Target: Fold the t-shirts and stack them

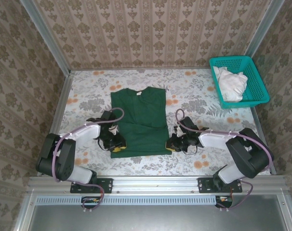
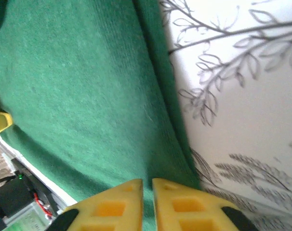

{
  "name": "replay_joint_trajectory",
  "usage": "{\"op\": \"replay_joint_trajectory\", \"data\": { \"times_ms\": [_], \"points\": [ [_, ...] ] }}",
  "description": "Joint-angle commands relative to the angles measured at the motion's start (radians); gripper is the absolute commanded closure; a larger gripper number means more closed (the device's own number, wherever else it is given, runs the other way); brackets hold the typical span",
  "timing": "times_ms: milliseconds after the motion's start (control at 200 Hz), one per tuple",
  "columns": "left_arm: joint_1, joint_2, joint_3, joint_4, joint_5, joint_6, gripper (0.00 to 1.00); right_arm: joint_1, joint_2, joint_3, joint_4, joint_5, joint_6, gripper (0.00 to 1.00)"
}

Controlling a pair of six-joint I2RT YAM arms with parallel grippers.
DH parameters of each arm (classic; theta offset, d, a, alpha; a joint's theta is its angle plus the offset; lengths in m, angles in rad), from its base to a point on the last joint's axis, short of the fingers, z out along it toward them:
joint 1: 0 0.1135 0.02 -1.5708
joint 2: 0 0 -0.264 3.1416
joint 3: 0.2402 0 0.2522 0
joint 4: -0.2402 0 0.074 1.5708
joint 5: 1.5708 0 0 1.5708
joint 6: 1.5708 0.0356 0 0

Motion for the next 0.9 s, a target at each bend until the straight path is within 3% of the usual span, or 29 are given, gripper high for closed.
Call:
{"op": "replay_joint_trajectory", "data": {
  "times_ms": [0,300,590,795,895],
  "points": [
    [0.006,-0.023,0.053,-0.106,-0.047,-0.005,0.63,0.000,-0.032,0.038,-0.217,0.130,0.004,0.79],
    [-0.005,0.150,0.315,-0.042,0.050,0.030,0.62,-0.002,0.170,0.335,-0.342,0.132,-0.041,0.78],
    [0.068,0.360,0.450,0.001,-0.011,0.068,0.64,-0.055,0.398,0.612,-0.475,0.138,-0.054,0.77],
    [0.134,0.389,0.459,0.000,-0.065,0.055,0.64,-0.140,0.503,0.662,-0.456,0.068,0.010,0.64],
    [0.166,0.376,0.433,0.009,-0.072,0.040,0.64,-0.184,0.517,0.634,-0.407,0.057,0.039,0.54]
  ]
}}
